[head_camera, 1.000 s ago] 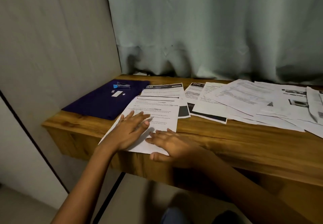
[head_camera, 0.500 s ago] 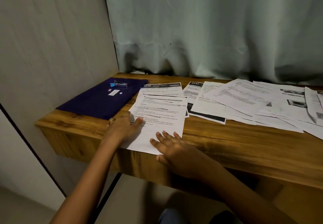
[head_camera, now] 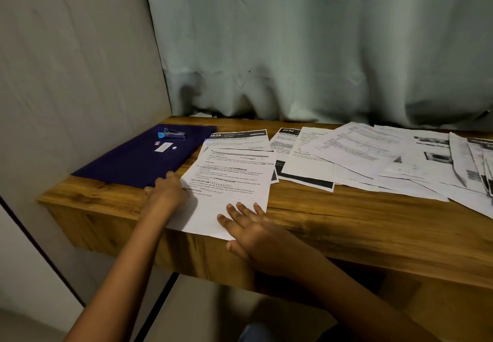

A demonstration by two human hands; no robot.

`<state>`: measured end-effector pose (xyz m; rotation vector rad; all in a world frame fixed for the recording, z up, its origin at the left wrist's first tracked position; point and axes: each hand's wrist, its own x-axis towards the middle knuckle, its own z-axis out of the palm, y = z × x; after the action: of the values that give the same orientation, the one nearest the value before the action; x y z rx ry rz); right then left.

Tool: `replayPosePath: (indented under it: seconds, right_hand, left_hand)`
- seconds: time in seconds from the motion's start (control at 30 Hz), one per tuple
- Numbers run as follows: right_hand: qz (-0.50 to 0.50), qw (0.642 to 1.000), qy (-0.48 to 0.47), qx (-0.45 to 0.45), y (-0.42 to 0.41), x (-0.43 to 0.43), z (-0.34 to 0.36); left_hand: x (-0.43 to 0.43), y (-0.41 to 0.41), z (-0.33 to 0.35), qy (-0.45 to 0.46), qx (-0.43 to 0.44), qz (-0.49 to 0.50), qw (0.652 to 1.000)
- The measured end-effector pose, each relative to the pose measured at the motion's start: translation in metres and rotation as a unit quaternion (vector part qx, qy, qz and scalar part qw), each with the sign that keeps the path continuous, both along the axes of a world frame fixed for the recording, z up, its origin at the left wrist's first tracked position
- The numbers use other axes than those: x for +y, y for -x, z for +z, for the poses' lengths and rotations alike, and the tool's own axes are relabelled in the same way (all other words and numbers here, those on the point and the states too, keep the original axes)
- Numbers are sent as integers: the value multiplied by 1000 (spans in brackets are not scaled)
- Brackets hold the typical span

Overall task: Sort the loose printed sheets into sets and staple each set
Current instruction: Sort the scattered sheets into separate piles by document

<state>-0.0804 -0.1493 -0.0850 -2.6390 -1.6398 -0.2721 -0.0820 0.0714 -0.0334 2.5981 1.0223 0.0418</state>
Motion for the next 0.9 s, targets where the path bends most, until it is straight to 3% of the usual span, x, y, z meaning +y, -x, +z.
replayPosePath:
  seconds: [0.1, 0.2, 0.27, 0.37, 0.43, 0.53, 0.67, 0.77, 0.9]
  right_hand:
    - [25, 999, -3, 27, 1, 3, 8]
    - [11, 978, -17, 207, -4, -4, 33]
    - [-15, 959, -100, 266, -18, -14, 50]
    - [-105, 926, -277, 233, -53, -24, 72]
    - [-189, 904, -314, 221, -81, -27, 77]
    - [-242, 920, -232, 206, -106, -26, 70]
    - [-217, 945, -134, 203, -111, -23, 54]
    - [-203, 955, -87, 197, -110, -22, 48]
    - [-206, 966, -11, 158, -114, -21, 44]
  left_hand:
    - [-4, 2, -2, -14, 14, -13, 1000]
    - [-8, 5, -2, -19, 18, -29, 999]
    - [-12, 7, -3, -28, -13, -78, 997]
    - [-27, 8, -3, -55, -79, -211, 973]
    - [-39, 2, -5, -50, -114, -271, 954]
    - [-54, -17, -7, -50, -126, -322, 937]
    - [-63, -42, -13, -81, -58, -372, 923]
    - [-63, -54, -25, -105, 4, -350, 931]
    - [-58, -59, -36, -112, -2, -328, 938]
